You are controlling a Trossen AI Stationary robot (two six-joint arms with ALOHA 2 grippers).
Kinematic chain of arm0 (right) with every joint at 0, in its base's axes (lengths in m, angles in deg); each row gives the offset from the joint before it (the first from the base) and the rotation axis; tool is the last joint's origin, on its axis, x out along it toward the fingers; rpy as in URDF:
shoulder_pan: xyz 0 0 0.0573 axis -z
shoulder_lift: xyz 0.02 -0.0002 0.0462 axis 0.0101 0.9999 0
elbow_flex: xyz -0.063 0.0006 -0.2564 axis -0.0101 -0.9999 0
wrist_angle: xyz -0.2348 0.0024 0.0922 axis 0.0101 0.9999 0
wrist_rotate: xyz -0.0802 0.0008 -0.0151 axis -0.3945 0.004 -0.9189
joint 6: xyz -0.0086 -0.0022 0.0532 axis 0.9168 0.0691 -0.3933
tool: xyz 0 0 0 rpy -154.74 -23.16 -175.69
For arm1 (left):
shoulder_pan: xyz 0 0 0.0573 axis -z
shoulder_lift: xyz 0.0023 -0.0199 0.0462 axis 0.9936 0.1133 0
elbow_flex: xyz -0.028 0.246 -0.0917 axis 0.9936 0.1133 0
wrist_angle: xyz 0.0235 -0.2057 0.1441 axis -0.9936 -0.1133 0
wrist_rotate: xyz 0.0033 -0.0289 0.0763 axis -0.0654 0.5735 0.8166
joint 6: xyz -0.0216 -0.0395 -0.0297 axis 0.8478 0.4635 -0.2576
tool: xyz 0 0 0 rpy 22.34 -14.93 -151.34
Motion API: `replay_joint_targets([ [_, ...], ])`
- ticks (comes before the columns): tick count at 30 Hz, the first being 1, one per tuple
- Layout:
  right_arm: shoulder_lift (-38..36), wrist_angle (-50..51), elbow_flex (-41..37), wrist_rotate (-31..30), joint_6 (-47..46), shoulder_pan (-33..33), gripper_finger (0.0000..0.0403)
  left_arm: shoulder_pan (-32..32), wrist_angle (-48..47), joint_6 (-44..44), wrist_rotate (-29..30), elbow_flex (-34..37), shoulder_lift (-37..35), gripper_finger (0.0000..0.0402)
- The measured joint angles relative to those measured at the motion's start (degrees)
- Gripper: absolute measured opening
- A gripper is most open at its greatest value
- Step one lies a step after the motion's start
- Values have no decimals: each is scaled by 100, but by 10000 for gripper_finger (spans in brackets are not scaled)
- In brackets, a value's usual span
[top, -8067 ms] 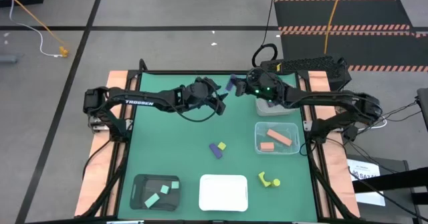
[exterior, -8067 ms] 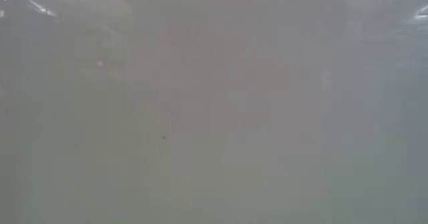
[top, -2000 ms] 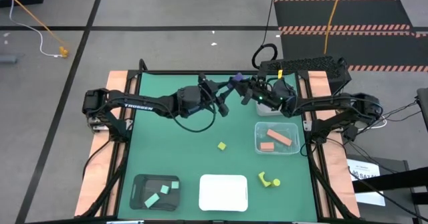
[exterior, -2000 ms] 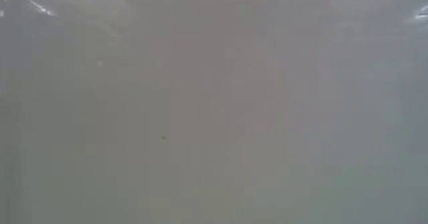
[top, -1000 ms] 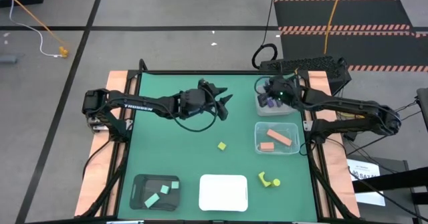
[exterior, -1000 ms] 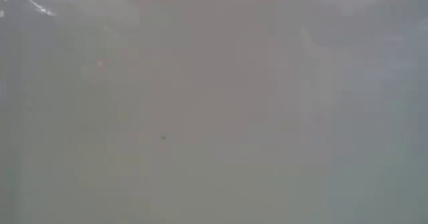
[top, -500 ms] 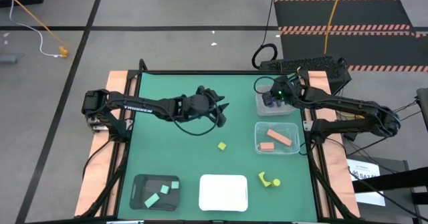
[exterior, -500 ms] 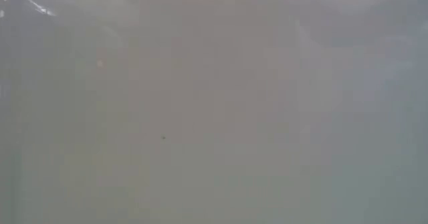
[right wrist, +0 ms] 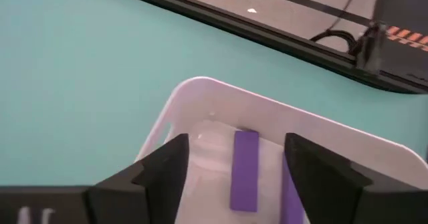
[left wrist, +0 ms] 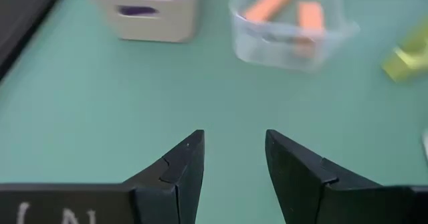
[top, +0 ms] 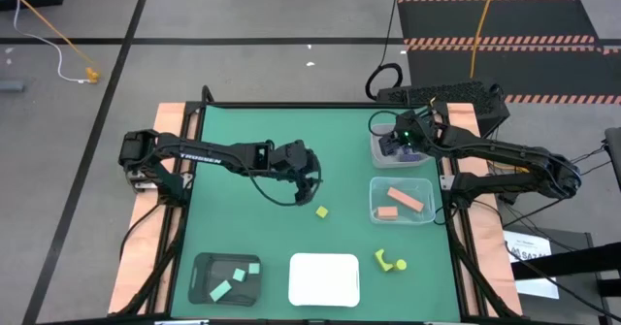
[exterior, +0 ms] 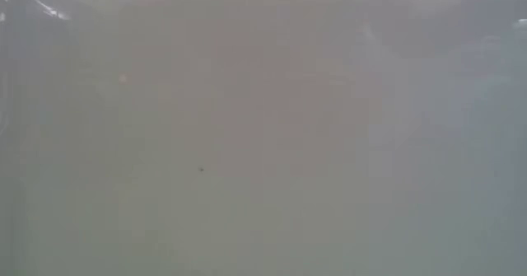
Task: Sort & place blocks by color
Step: Put the top green block into the white bin
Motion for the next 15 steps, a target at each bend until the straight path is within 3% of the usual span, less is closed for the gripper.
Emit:
replay_joint_targets([
  [9, 0, -494, 0, 434, -1, -2, 255, 73, -139, -1247, -815, -2, 281, 159],
  [15, 2, -707, 9, 606, 20, -4, 255, 203, -38, -1363, -906, 11, 708, 159],
])
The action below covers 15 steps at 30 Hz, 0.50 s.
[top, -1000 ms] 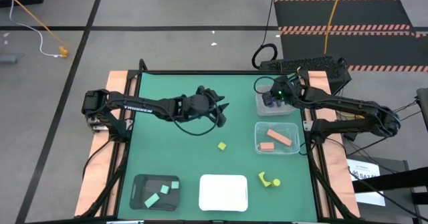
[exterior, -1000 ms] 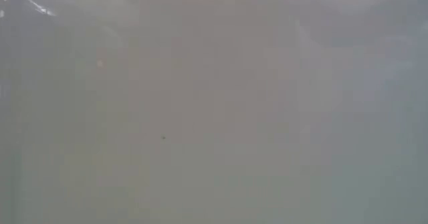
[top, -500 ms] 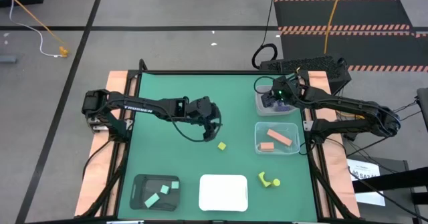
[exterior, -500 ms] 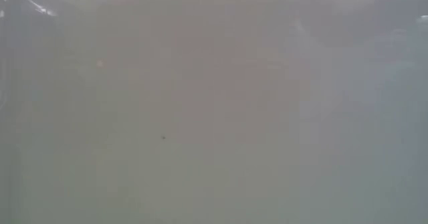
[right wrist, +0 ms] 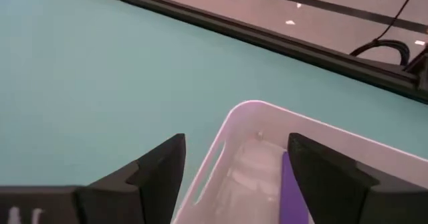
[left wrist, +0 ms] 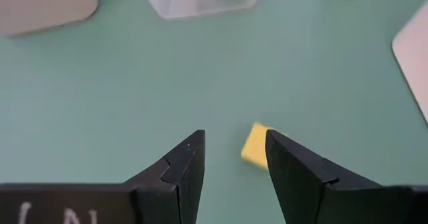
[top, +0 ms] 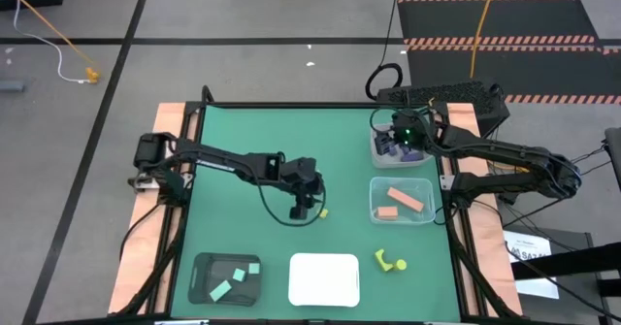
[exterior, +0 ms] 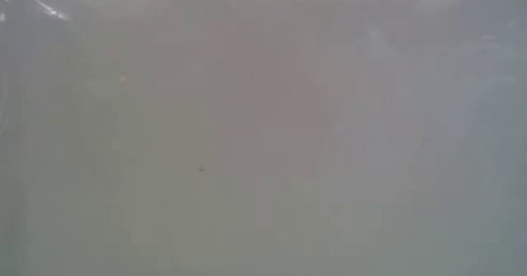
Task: Sort & place blocks by color
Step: Put the top green block into the white bin
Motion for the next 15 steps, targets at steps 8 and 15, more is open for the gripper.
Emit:
replay_joint_targets([
  [8, 37, -25, -3, 874, -127, -2, 254, 113, 467, -7, 2, -7, 592, 159],
  [15, 42, -150, -142, 1012, -302, -69, 254, 222, 520, 104, 2, -5, 832, 159],
])
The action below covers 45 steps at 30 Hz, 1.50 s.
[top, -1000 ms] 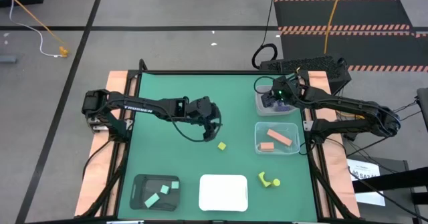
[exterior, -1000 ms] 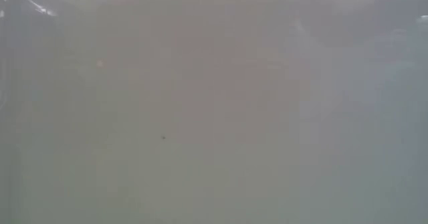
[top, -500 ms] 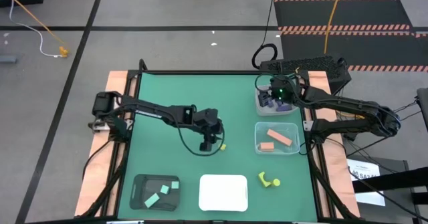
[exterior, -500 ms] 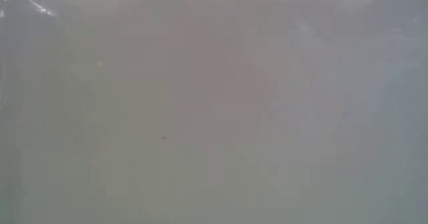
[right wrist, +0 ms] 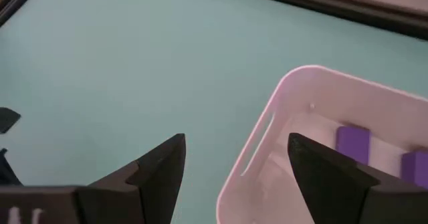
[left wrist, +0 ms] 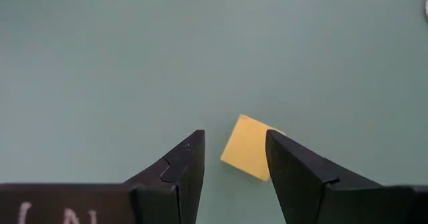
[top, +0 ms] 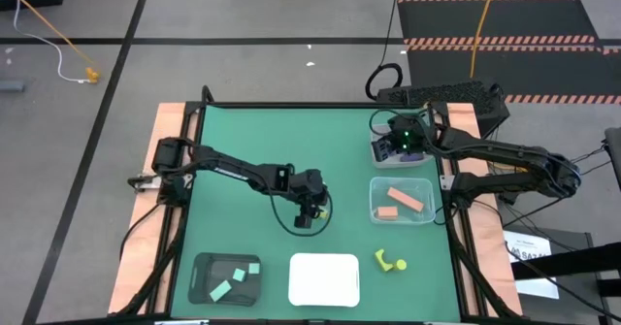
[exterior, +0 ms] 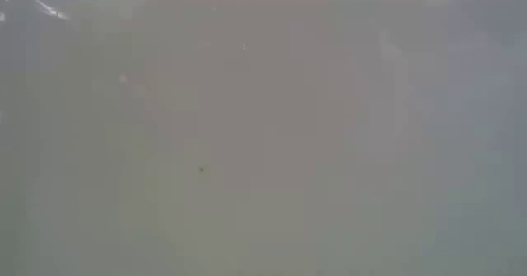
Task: Sort & place blocks by color
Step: Put the top green block into the white bin
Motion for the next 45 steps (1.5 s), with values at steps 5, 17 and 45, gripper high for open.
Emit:
replay_joint_targets([
  [5, 1, -339, -467, 14, -224, -116, 254, 121, 4, 58, 24, -1, 56, 174],
  [17, 0, -2243, -1748, 299, -754, -345, 254, 192, 77, -625, 85, -1, 63, 254],
  [45, -15, -3833, -1836, 892, -640, -839, 254, 185, 369, -755, 135, -12, 582, 129],
])
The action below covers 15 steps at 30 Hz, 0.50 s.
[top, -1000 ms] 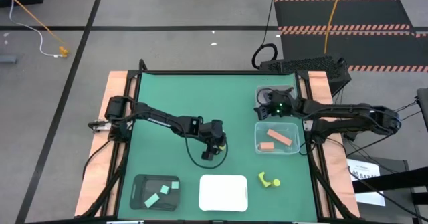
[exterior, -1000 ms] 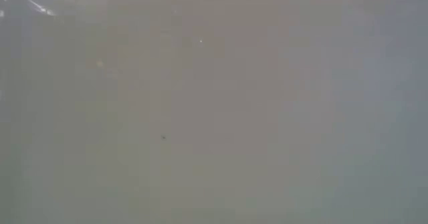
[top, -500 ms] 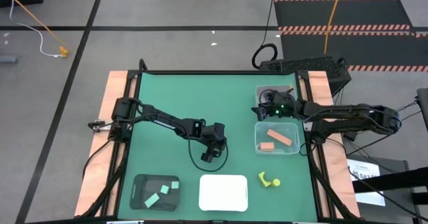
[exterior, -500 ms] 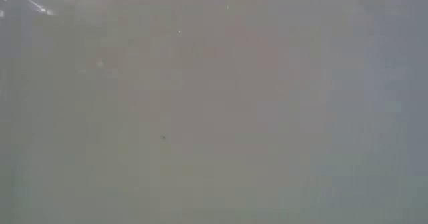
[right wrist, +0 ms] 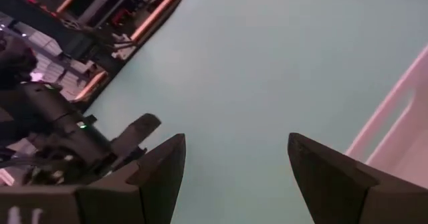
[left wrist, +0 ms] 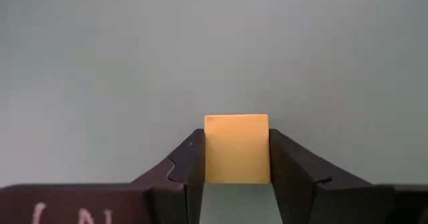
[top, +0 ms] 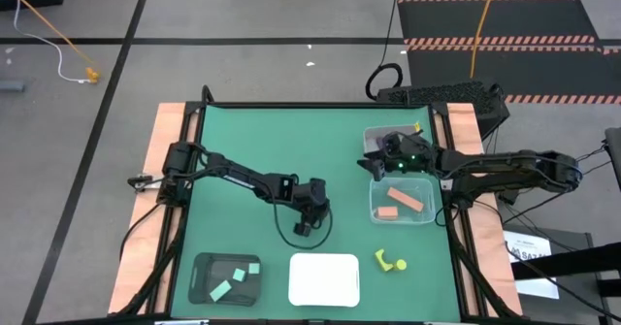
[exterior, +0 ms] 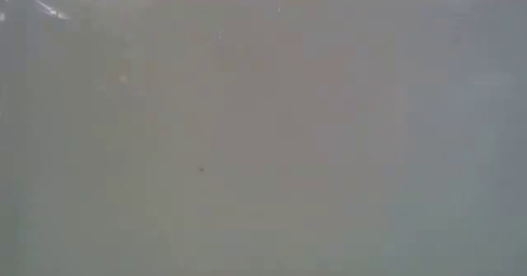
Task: Sort & place blocks by color
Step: Put the top green block into the white bin
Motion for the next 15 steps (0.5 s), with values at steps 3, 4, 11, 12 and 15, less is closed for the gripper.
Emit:
replay_joint_targets([
  [3, -36, -25, 0, 0, 43, 1, 254, -14, 49, 316, 298, 2, -29, 129],
  [4, -60, -44, 0, 1, 55, 0, 254, -24, 41, 386, 435, 11, -56, 129],
  [11, -412, -786, 0, 15, 50, -196, 254, -68, 199, 765, 1360, 17, -723, 129],
  [12, -465, -918, 0, 15, 34, -242, 254, -63, 220, 823, 1526, 17, -845, 129],
  [15, -638, -1257, 0, 15, -73, -406, 254, -67, 566, 908, 2074, 17, -1246, 129],
])
